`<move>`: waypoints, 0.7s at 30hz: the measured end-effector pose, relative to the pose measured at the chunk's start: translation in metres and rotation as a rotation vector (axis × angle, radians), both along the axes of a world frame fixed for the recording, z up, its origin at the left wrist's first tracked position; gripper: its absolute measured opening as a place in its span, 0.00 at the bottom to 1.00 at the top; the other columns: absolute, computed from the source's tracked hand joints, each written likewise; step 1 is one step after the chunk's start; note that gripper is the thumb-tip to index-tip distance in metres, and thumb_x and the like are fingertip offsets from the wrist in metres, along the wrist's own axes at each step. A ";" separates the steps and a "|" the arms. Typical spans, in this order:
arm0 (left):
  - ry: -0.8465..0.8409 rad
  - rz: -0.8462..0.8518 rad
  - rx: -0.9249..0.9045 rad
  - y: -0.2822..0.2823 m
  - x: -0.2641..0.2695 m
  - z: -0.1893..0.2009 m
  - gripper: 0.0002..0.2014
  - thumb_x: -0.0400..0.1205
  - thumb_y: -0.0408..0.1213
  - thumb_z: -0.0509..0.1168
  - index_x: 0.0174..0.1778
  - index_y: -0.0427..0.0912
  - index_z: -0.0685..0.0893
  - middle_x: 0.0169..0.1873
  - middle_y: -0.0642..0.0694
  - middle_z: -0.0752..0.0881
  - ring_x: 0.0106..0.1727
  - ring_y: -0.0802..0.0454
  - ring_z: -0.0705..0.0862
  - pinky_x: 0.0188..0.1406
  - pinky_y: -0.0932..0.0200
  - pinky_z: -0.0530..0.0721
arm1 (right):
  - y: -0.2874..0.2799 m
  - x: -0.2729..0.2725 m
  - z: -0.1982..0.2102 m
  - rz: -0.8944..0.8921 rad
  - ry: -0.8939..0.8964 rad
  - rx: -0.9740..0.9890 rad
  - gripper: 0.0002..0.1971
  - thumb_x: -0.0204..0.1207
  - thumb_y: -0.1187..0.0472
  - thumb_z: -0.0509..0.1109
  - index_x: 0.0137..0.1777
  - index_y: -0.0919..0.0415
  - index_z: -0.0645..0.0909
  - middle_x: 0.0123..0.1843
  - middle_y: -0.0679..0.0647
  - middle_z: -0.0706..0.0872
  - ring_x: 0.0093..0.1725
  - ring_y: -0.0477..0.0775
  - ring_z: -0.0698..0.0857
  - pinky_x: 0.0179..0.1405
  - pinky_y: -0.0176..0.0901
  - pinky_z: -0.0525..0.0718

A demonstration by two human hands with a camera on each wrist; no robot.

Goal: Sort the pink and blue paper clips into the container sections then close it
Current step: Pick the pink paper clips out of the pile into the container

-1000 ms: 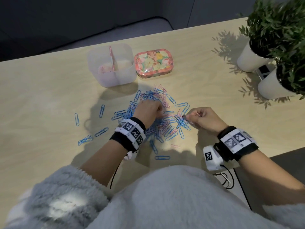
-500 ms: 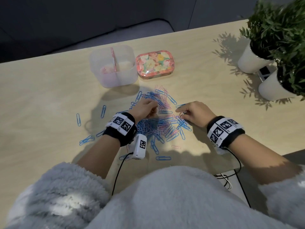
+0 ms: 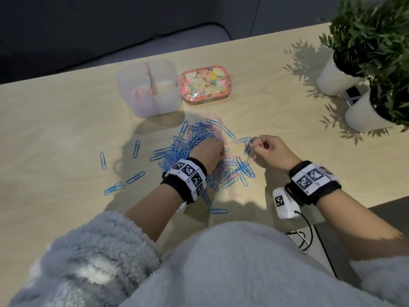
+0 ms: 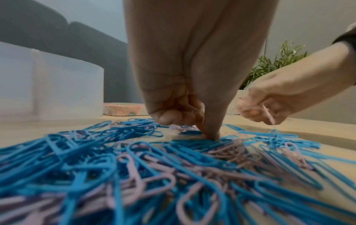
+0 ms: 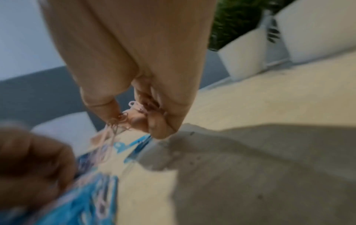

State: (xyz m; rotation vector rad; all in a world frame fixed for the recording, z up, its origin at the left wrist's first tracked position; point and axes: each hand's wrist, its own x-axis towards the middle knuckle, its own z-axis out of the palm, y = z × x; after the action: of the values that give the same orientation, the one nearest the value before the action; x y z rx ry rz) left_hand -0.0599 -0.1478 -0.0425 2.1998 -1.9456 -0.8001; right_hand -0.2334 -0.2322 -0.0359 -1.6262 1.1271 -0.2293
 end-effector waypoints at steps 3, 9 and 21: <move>-0.005 -0.049 0.041 0.002 0.000 -0.004 0.11 0.82 0.39 0.60 0.52 0.34 0.79 0.56 0.36 0.80 0.61 0.40 0.75 0.62 0.47 0.75 | -0.005 -0.001 0.009 -0.192 -0.191 0.242 0.15 0.77 0.75 0.58 0.31 0.63 0.76 0.18 0.47 0.82 0.14 0.42 0.73 0.18 0.33 0.67; 0.326 0.149 0.022 0.016 0.020 0.004 0.07 0.80 0.37 0.65 0.45 0.36 0.81 0.41 0.44 0.82 0.42 0.50 0.77 0.42 0.60 0.73 | -0.011 0.005 0.011 -0.370 -0.370 0.606 0.16 0.76 0.74 0.48 0.38 0.65 0.78 0.22 0.52 0.79 0.16 0.46 0.74 0.17 0.30 0.74; 0.695 0.527 -0.079 0.022 0.081 0.048 0.09 0.80 0.34 0.65 0.34 0.46 0.77 0.32 0.50 0.83 0.30 0.59 0.77 0.29 0.72 0.77 | 0.002 0.040 -0.010 0.440 0.471 -0.359 0.08 0.69 0.57 0.74 0.33 0.51 0.78 0.38 0.53 0.85 0.41 0.59 0.82 0.43 0.47 0.79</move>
State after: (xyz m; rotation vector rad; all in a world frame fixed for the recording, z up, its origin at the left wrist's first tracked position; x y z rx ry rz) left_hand 0.0209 -0.1256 0.0055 1.8782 -1.0024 -1.1479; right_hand -0.1935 -0.2302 -0.0462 -2.2815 1.0736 0.2690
